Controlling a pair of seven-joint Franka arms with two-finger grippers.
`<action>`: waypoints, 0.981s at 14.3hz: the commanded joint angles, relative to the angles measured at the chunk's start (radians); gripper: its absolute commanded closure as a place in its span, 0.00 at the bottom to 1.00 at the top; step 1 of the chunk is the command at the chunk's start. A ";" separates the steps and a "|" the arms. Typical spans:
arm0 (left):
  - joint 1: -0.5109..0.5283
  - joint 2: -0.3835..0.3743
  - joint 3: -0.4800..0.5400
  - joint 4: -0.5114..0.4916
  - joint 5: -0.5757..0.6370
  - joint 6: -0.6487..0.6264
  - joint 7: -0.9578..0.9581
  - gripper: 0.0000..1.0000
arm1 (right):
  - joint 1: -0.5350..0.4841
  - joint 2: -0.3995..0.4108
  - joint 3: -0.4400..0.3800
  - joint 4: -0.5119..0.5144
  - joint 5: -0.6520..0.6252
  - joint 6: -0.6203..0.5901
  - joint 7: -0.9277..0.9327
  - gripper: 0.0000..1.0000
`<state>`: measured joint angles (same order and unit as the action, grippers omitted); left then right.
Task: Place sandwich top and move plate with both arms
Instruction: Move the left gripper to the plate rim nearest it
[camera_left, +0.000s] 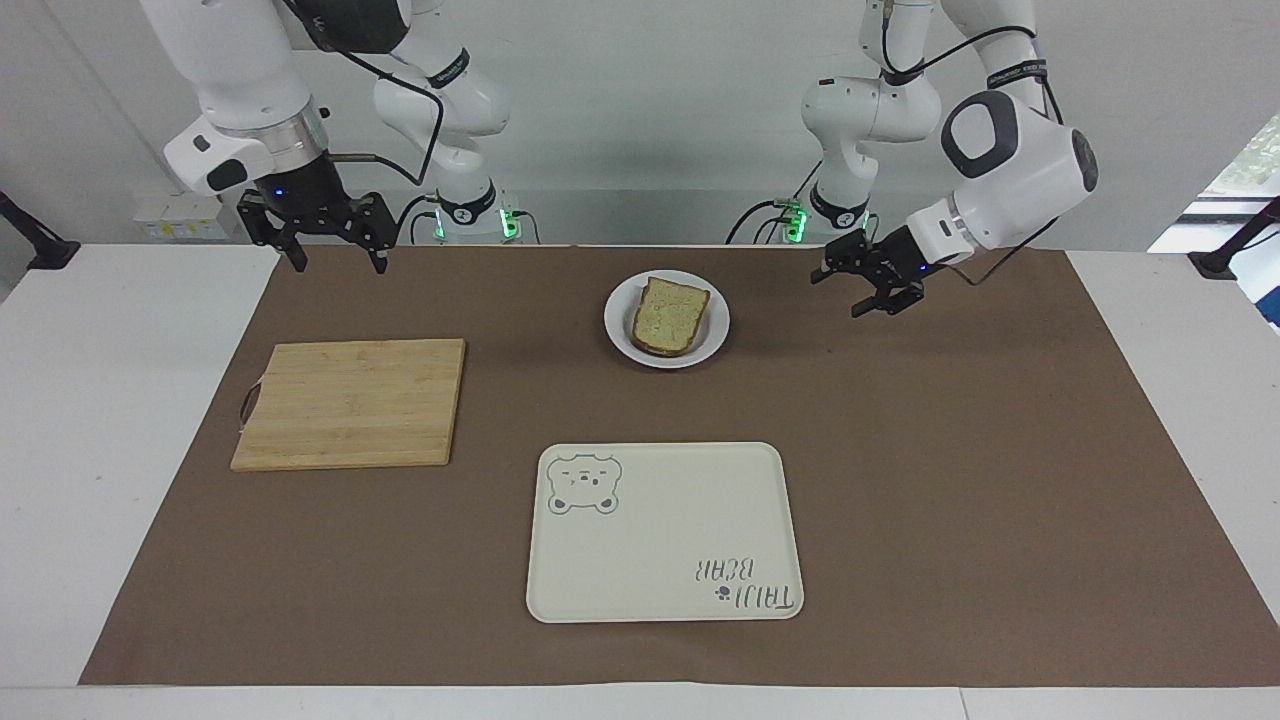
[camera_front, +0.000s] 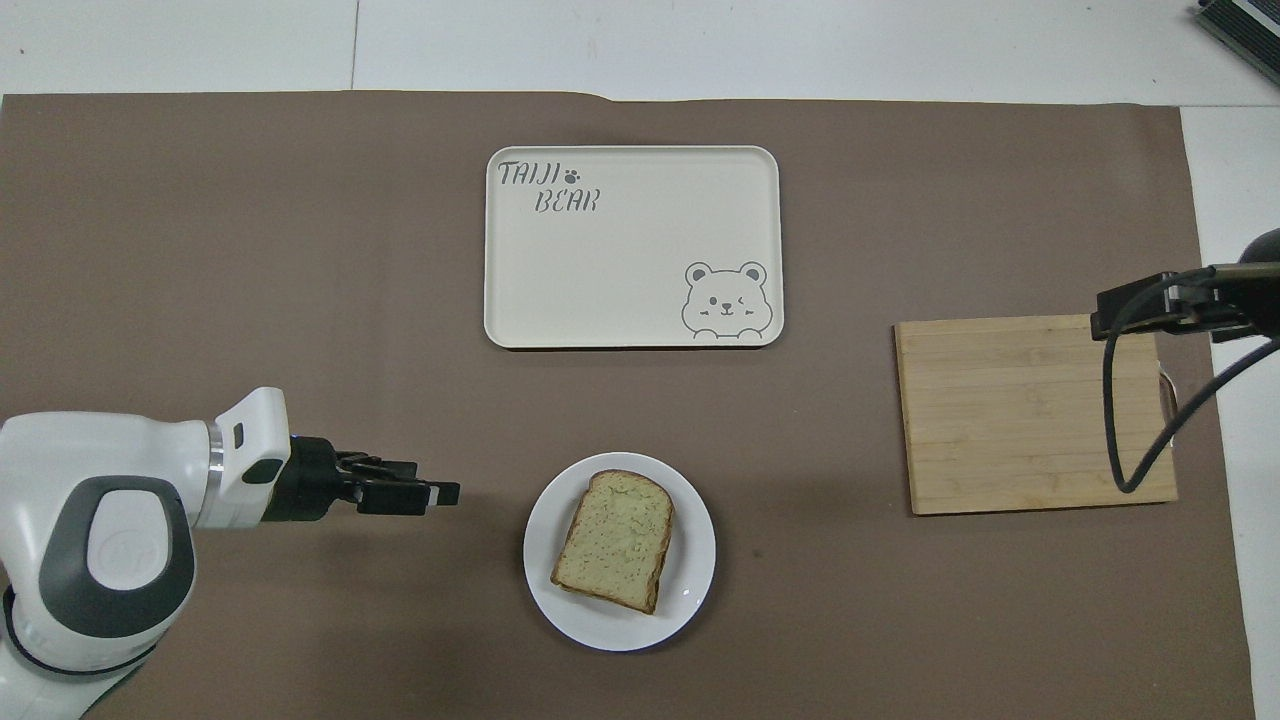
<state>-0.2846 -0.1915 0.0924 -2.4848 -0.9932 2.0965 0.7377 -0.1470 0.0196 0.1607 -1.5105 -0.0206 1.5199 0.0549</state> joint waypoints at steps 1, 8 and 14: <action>-0.036 0.013 0.015 -0.064 -0.094 0.048 0.101 0.03 | -0.009 -0.009 0.007 0.001 0.021 -0.012 0.010 0.00; -0.197 0.125 0.015 -0.117 -0.278 0.181 0.199 0.37 | -0.009 -0.009 0.007 0.001 0.019 -0.012 0.010 0.00; -0.271 0.164 0.015 -0.128 -0.387 0.223 0.206 0.64 | -0.009 -0.009 0.007 0.001 0.021 -0.012 0.010 0.00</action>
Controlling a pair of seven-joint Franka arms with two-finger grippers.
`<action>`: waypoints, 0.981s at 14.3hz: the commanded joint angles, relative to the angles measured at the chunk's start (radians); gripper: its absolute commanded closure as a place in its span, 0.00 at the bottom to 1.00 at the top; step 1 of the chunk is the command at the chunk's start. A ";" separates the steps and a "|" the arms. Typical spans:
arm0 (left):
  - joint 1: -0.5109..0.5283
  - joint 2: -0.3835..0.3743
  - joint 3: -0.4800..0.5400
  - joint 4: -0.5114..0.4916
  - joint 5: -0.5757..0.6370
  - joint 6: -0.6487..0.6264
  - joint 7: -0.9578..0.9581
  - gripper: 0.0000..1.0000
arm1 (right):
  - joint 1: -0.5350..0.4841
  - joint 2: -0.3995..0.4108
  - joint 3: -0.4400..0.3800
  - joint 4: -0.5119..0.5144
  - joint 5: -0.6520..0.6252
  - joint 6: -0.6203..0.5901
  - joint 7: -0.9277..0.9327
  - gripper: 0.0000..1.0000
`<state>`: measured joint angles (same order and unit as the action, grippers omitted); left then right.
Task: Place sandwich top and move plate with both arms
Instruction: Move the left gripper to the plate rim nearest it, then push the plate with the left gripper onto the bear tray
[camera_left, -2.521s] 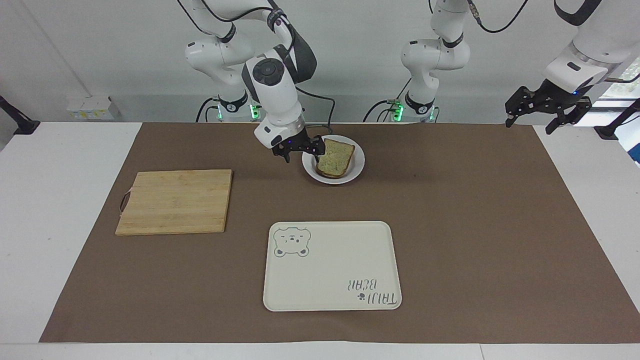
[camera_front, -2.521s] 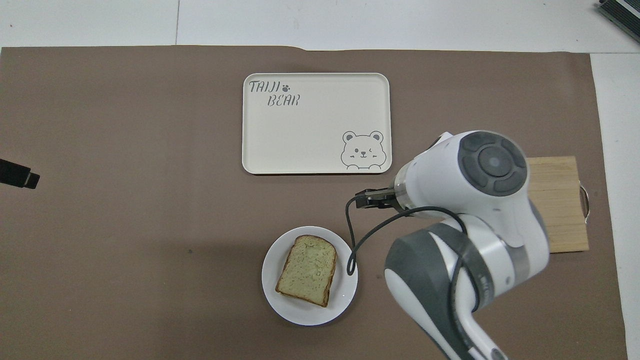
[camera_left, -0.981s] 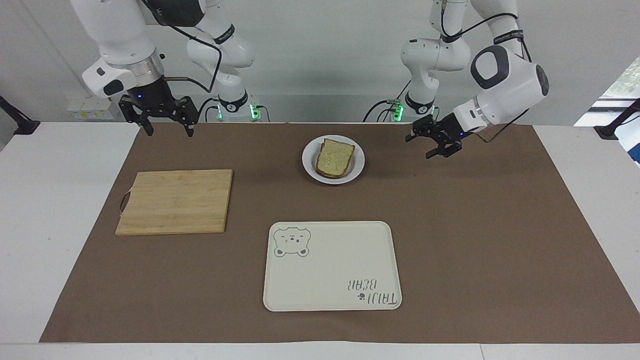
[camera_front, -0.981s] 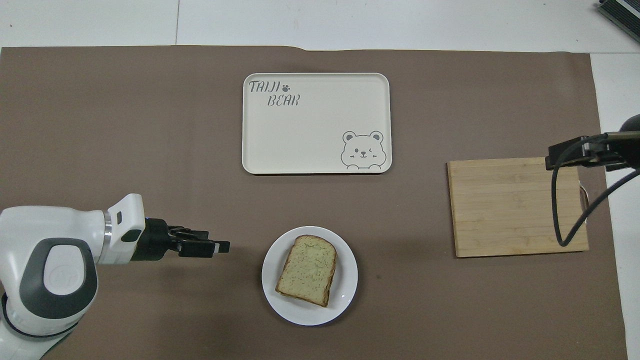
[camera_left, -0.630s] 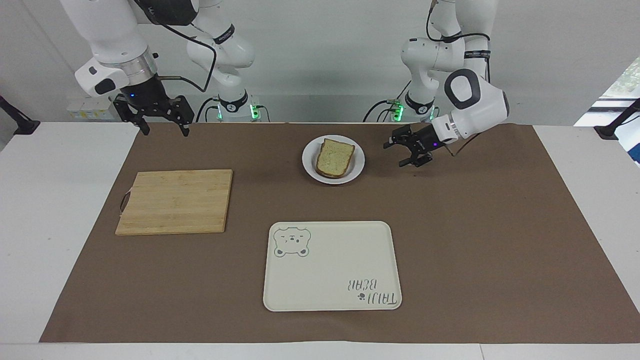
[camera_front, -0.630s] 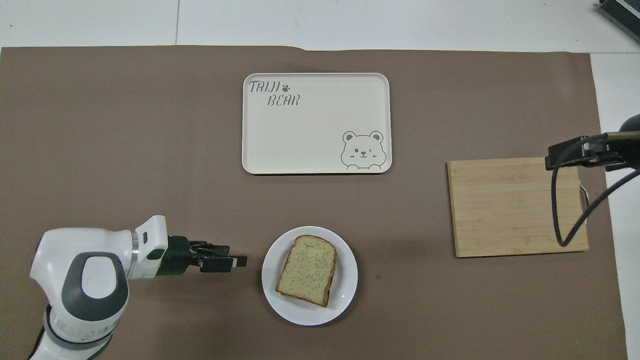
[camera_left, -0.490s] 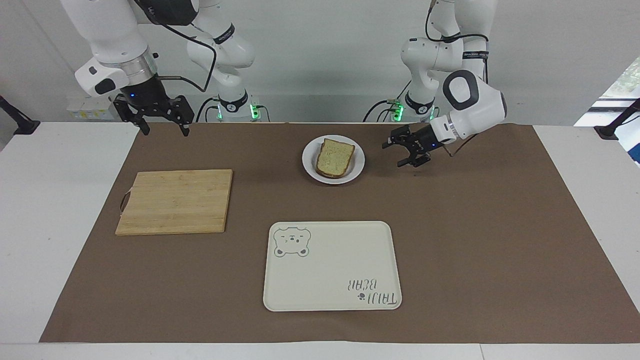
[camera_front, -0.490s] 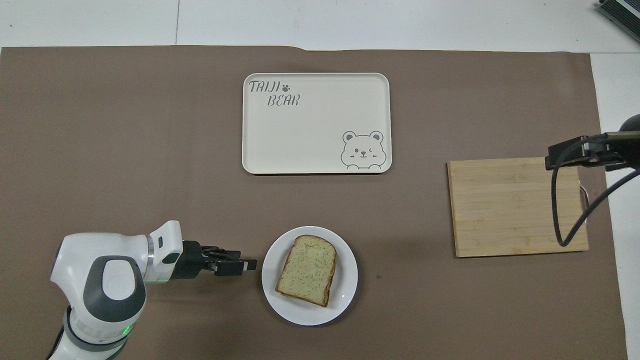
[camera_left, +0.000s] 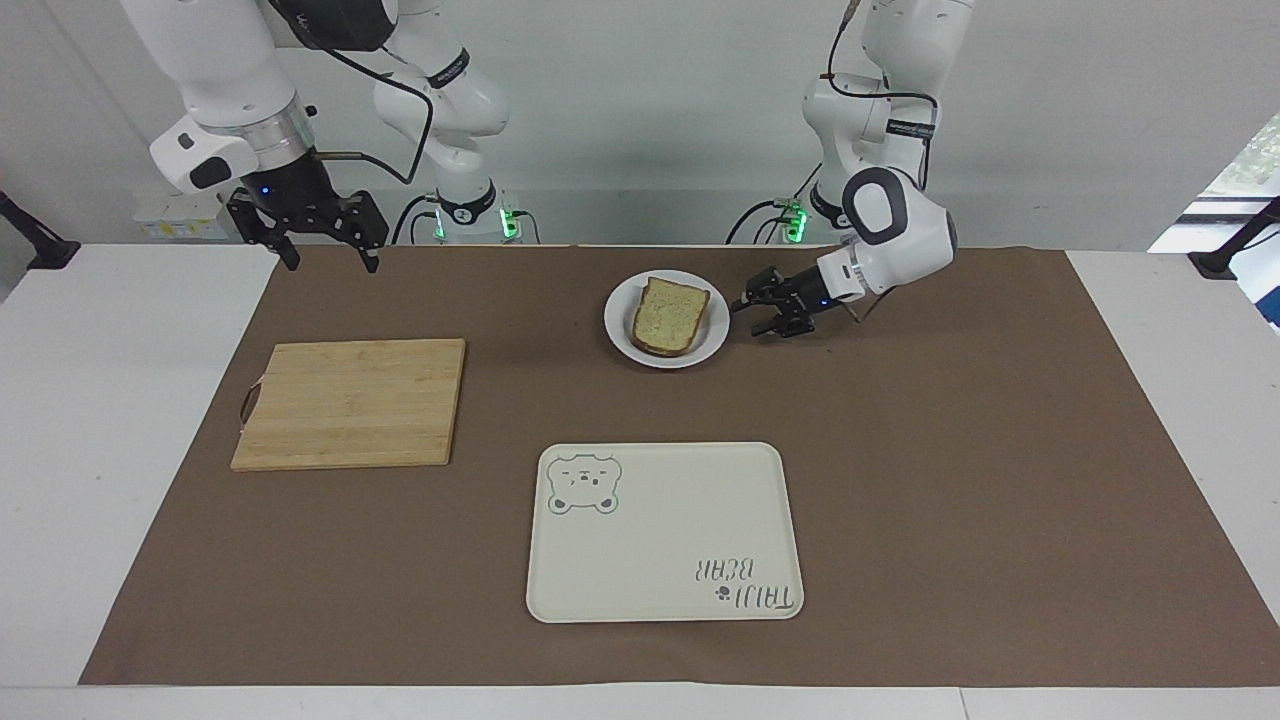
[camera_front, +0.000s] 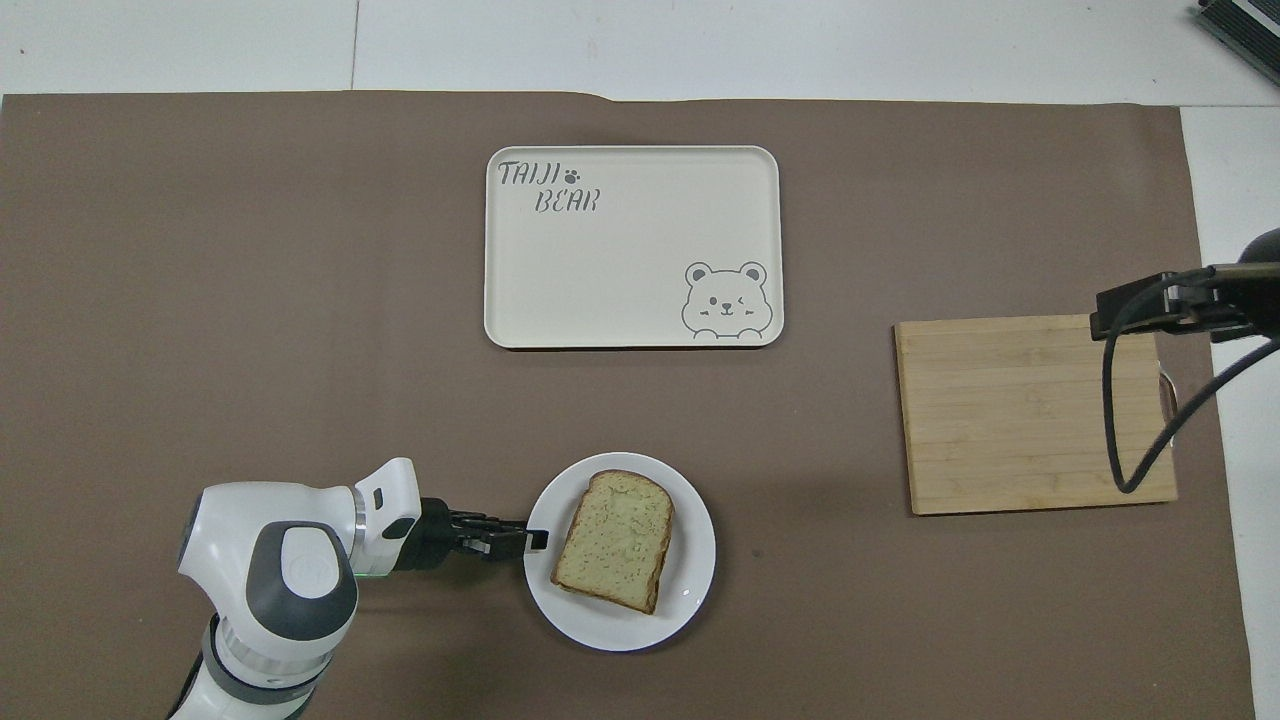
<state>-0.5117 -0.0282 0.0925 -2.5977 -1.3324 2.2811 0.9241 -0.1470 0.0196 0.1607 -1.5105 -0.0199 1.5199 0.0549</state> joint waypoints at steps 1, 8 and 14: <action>-0.045 0.001 0.015 -0.018 -0.053 0.037 0.018 0.73 | -0.009 -0.009 0.006 0.001 0.018 -0.012 0.010 0.00; -0.054 -0.002 0.015 -0.030 -0.155 0.041 0.018 1.00 | -0.009 -0.009 0.006 0.001 0.018 -0.012 0.010 0.00; -0.096 -0.016 0.016 -0.024 -0.168 0.140 0.010 1.00 | -0.009 -0.009 0.005 0.001 0.018 -0.012 0.010 0.00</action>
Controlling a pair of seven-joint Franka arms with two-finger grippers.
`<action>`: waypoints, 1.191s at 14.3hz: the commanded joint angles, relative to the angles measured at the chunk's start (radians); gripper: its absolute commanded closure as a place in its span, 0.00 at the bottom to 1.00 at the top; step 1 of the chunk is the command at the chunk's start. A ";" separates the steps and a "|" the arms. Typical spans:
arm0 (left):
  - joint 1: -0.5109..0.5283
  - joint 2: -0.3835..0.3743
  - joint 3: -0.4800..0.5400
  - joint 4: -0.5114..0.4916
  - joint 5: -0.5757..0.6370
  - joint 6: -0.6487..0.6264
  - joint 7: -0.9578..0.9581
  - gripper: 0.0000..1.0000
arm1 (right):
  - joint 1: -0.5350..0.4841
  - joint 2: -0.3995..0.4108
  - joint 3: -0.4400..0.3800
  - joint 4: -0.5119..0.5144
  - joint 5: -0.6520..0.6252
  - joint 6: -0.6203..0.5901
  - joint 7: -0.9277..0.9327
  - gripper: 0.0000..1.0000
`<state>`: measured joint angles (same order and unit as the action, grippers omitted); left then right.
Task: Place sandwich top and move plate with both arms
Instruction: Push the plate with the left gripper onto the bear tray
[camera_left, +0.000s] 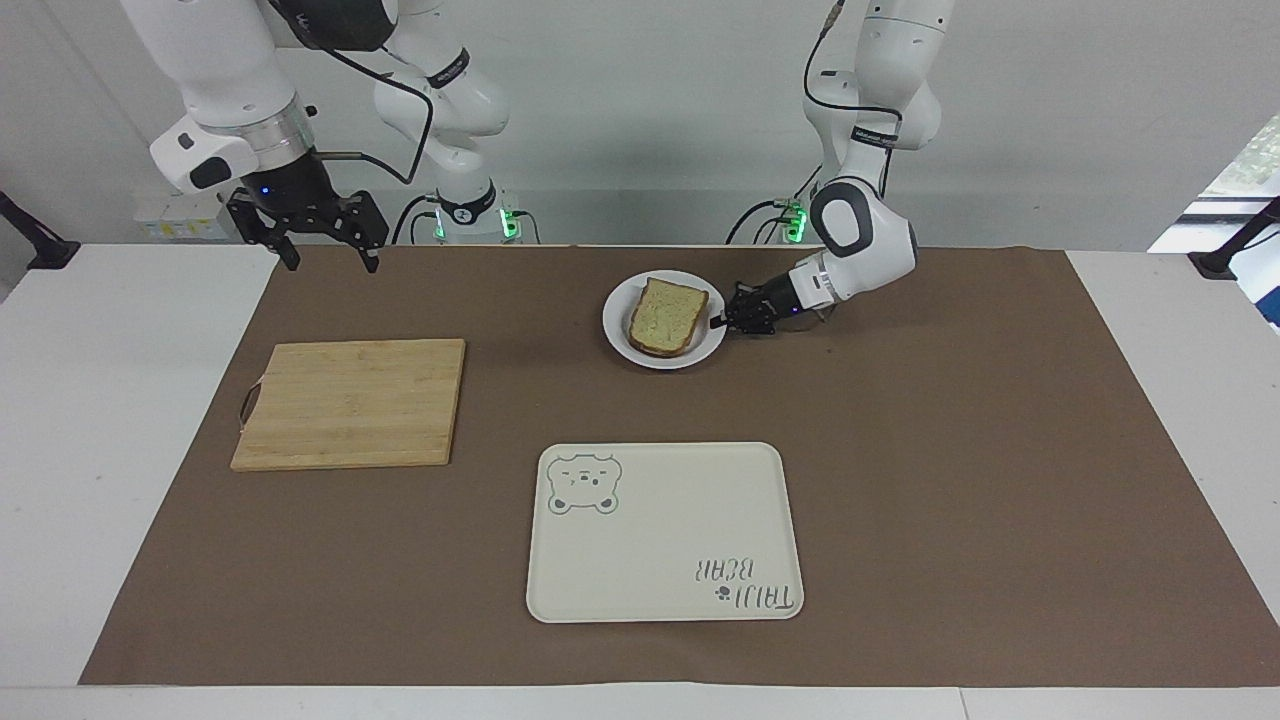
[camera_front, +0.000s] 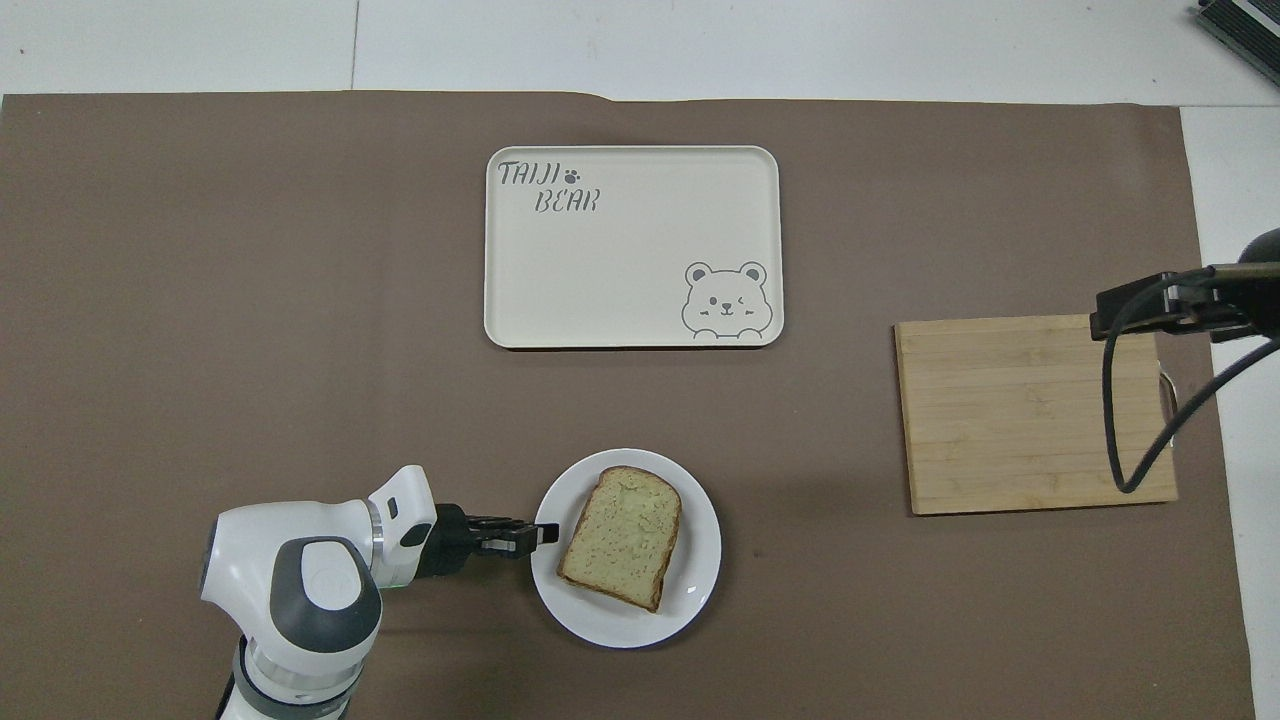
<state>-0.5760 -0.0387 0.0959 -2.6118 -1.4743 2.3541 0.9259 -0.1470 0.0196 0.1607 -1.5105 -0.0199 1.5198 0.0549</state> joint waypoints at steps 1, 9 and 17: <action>-0.021 -0.012 0.014 -0.004 -0.027 0.059 0.008 1.00 | -0.009 -0.009 0.006 0.001 0.020 -0.012 0.010 0.00; 0.185 0.026 0.016 0.168 -0.193 -0.139 -0.007 1.00 | -0.009 -0.009 0.006 0.001 0.018 -0.012 0.010 0.00; 0.174 0.264 -0.056 0.524 -0.321 0.163 -0.192 1.00 | -0.009 -0.009 0.006 0.001 0.020 -0.012 0.010 0.00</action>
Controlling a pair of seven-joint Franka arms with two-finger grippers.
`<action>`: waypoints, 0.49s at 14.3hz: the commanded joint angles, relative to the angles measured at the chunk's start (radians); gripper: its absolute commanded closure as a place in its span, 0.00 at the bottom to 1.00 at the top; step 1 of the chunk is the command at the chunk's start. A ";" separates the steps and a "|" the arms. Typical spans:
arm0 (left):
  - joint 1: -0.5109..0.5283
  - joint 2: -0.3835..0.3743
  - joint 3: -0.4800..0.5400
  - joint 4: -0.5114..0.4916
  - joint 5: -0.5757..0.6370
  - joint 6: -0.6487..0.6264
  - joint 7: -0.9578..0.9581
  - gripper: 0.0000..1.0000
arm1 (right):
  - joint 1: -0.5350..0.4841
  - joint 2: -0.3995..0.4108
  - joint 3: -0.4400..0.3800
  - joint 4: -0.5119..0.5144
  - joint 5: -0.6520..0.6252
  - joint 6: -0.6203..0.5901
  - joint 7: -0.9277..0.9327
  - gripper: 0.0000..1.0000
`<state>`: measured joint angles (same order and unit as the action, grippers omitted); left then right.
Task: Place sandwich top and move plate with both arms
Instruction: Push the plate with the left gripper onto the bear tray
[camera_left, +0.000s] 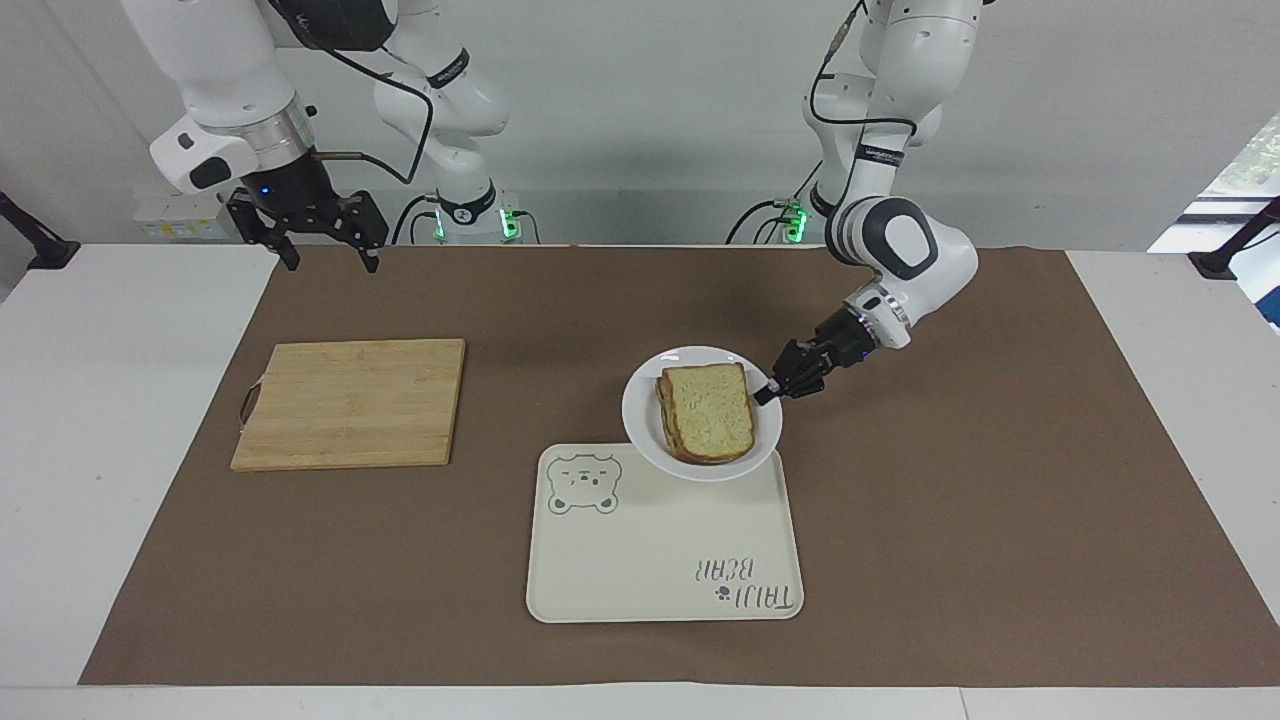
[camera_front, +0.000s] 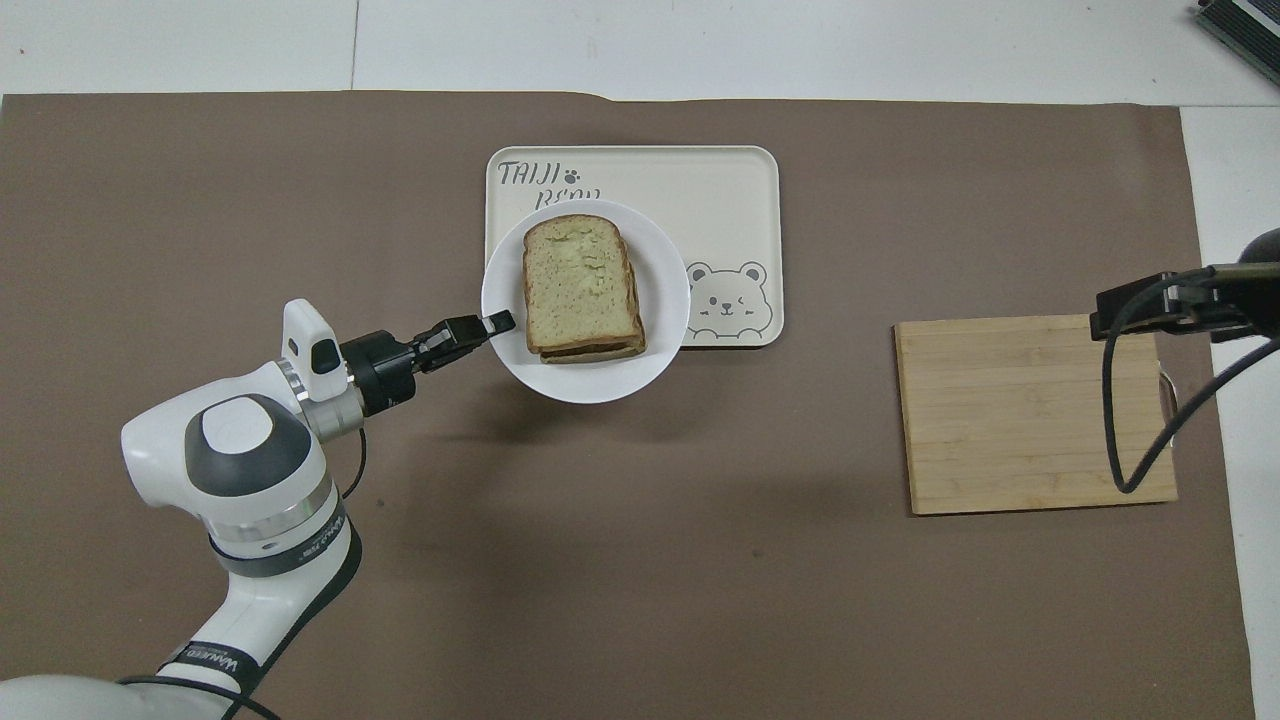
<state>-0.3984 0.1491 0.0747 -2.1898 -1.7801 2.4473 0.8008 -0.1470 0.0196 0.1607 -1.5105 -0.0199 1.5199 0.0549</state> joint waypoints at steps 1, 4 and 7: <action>0.003 0.111 -0.068 0.157 -0.016 0.112 -0.087 1.00 | -0.009 -0.009 0.006 0.001 0.018 -0.012 0.010 0.00; 0.006 0.217 -0.121 0.263 -0.016 0.169 -0.086 1.00 | -0.009 -0.009 0.006 0.001 0.018 -0.012 0.010 0.00; 0.001 0.299 -0.144 0.332 -0.004 0.231 -0.086 1.00 | -0.009 -0.009 0.006 0.001 0.020 -0.012 0.010 0.00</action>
<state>-0.3989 0.3845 -0.0542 -1.9332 -1.7801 2.6302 0.7265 -0.1470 0.0196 0.1607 -1.5105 -0.0199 1.5198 0.0549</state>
